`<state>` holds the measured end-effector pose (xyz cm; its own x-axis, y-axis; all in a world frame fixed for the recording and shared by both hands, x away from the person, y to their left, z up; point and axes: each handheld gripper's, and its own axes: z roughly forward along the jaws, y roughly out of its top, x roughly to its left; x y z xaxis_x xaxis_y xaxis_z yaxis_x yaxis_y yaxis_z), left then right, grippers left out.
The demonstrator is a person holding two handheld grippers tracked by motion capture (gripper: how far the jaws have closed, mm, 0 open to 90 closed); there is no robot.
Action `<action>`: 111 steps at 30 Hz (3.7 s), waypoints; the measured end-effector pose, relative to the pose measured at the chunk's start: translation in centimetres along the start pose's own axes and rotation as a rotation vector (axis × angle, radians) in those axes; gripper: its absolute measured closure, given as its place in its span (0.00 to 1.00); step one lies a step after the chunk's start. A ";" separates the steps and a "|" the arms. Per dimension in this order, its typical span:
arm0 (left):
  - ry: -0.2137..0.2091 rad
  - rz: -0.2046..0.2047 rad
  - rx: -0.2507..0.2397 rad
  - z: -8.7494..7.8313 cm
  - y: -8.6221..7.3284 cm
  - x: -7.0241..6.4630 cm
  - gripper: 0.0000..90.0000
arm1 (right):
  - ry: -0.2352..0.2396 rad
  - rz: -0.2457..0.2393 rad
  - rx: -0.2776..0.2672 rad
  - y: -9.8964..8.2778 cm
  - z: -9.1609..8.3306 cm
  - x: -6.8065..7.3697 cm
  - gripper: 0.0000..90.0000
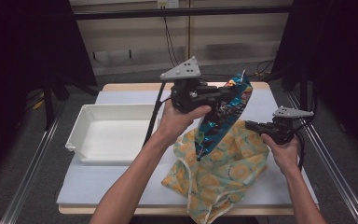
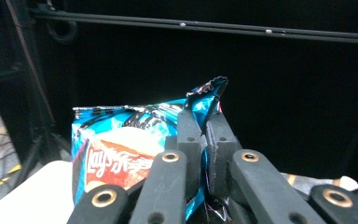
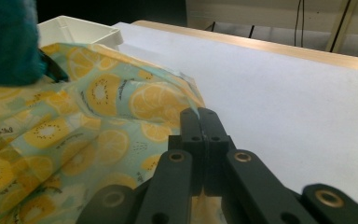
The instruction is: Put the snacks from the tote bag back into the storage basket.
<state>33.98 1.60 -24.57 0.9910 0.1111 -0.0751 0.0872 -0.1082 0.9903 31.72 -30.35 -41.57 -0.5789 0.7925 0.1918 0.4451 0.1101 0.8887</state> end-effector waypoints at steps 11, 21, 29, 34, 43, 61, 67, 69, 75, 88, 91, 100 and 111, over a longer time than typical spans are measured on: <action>0.095 -0.006 -0.036 -4.9 0.1 1.5 0.96 | -0.017 0.007 -0.013 -0.8 -0.6 -0.5 0.97; 0.178 -0.038 -0.029 -8.5 -1.6 2.6 0.96 | -0.025 0.000 -0.035 -1.0 -2.0 0.0 0.71; 0.234 -0.047 -0.023 -10.9 -2.1 3.5 0.96 | -0.026 -0.020 -0.061 -1.3 -3.7 1.6 0.45; 0.266 -0.042 -0.028 -12.5 -1.8 3.5 0.96 | -0.034 -0.022 -0.085 -1.8 -5.4 2.6 0.34; 0.333 -0.067 -0.029 -15.6 -2.2 4.0 0.96 | -0.001 0.014 -0.090 -3.4 -7.0 4.4 0.27; 0.505 -0.114 0.010 -21.1 -5.1 6.0 0.96 | 0.000 -0.008 -0.104 -7.8 -9.3 8.1 0.31; 0.567 -0.134 0.024 -22.4 -6.0 7.2 0.96 | 0.009 0.004 -0.076 -8.6 -9.4 8.3 0.29; 0.597 -0.130 0.033 -22.7 -6.3 7.6 0.96 | 0.016 0.009 -0.078 -8.7 -9.5 8.2 0.29; 0.647 -0.167 0.030 -23.2 -7.7 9.3 0.96 | 0.010 0.006 -0.077 -8.7 -9.4 8.2 0.29; 0.719 -0.199 0.064 -22.8 -10.1 11.9 0.96 | 0.013 -0.009 -0.068 -8.8 -9.1 8.1 0.29; 0.719 -0.204 0.063 -22.6 -10.5 12.4 0.96 | 0.008 -0.006 -0.076 -8.8 -9.2 8.1 0.29; 0.725 -0.228 0.096 -21.2 -11.8 14.0 0.96 | 0.009 0.009 -0.070 -9.0 -9.0 8.0 0.29; 0.685 -0.232 0.111 -18.6 -12.8 14.6 0.93 | 0.012 0.004 -0.067 -9.0 -9.0 7.9 0.28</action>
<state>45.42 22.99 -36.20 0.6630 0.7322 -0.1559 0.3330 -0.1019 0.9374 16.96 -30.48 -44.34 -0.5852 0.7859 0.1999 0.4011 0.0662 0.9137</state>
